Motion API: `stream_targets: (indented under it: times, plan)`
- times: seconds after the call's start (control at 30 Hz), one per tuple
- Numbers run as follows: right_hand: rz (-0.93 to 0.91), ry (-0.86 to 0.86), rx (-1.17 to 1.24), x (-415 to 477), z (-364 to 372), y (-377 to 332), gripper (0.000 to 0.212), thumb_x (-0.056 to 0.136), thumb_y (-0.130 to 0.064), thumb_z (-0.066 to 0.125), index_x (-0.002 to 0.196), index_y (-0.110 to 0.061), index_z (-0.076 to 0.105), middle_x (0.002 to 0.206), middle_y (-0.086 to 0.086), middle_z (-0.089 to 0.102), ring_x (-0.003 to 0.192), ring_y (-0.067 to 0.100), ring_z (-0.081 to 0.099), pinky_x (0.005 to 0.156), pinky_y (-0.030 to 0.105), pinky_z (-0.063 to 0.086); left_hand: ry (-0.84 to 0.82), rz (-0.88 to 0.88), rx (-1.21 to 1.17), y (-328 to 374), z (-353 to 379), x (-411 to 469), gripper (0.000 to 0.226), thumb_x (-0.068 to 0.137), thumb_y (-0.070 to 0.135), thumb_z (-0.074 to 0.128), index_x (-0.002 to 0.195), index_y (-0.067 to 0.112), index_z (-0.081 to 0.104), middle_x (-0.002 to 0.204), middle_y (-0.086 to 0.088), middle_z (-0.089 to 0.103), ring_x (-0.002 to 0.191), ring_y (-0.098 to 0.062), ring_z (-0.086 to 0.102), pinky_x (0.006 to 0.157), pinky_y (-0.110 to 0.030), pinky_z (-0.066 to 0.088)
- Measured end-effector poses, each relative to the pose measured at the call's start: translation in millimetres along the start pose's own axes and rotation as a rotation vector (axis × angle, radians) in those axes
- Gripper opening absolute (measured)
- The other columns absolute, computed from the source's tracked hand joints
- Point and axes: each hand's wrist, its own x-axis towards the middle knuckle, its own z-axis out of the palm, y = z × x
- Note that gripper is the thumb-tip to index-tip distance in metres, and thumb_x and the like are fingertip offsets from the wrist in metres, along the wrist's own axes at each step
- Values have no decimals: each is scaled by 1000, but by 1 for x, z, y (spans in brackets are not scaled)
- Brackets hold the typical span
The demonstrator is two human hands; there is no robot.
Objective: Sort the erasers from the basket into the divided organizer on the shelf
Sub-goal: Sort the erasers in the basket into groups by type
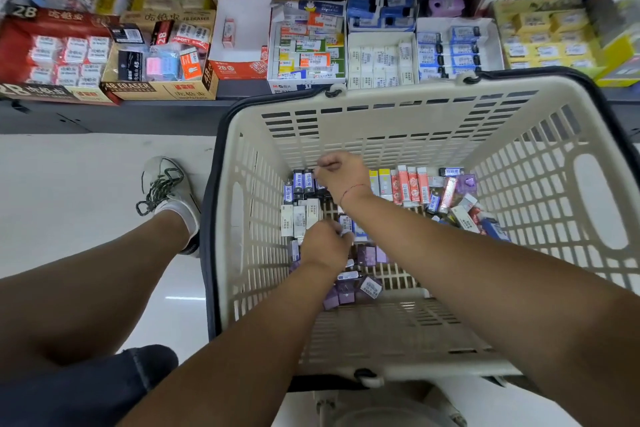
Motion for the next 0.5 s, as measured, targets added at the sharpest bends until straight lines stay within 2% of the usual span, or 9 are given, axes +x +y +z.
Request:
stream_targets:
  times: [0.03,0.07,0.17,0.23,0.33,0.37,0.43,0.5]
  plan:
    - [20,-28,51,-1,-6,-2,14,83,6,65,97,2,66,74,5,60,79,27,63,81,35,56,4,-4,-17,-1,0,1,14,93,21,58,99,10,64,97,-12,65,89,-27,59,74,-27,44]
    - [49,-67,112,-2,-14,-5,17,84,8,62,101,7,64,78,10,60,77,28,62,77,32,57,13,-7,-27,-2,0,2,22,93,22,59,108,7,64,105,-11,67,96,-28,62,80,-27,47]
    - [71,-170,115,-7,-53,-11,20,86,9,60,105,6,62,80,10,60,71,20,59,63,18,54,27,11,-37,-3,0,2,27,93,24,60,113,6,64,110,-10,67,96,-30,65,85,-32,51]
    - [33,-282,-104,-12,-88,-5,17,85,6,63,101,0,65,80,6,63,71,16,59,62,14,52,-4,67,1,-4,-1,2,24,93,24,61,110,8,66,109,-7,67,99,-25,63,87,-30,50]
    - [9,-586,-590,-26,-138,17,19,84,-1,68,103,-5,68,97,3,68,87,12,61,77,18,50,-151,183,130,-4,-1,-1,17,91,24,65,97,10,71,102,-4,70,94,-20,64,85,-33,51]
    - [35,-674,-712,-34,-149,26,22,84,-3,68,106,-8,68,101,3,68,91,12,61,77,15,48,-227,215,198,-4,-1,-3,17,90,25,65,98,11,72,104,-4,70,95,-20,64,86,-32,51]
    - [105,-765,-820,-49,-161,44,36,85,-4,67,121,-7,60,111,5,61,98,14,58,67,2,43,-385,265,363,-5,1,-7,22,90,27,66,106,13,72,111,-3,68,101,-19,62,87,-28,48]
    - [103,-763,-818,-59,-160,61,52,84,-4,69,131,-7,49,112,4,49,96,16,52,61,2,41,-487,284,462,-7,5,-8,30,89,30,66,113,13,69,116,-3,66,105,-19,60,87,-26,45]
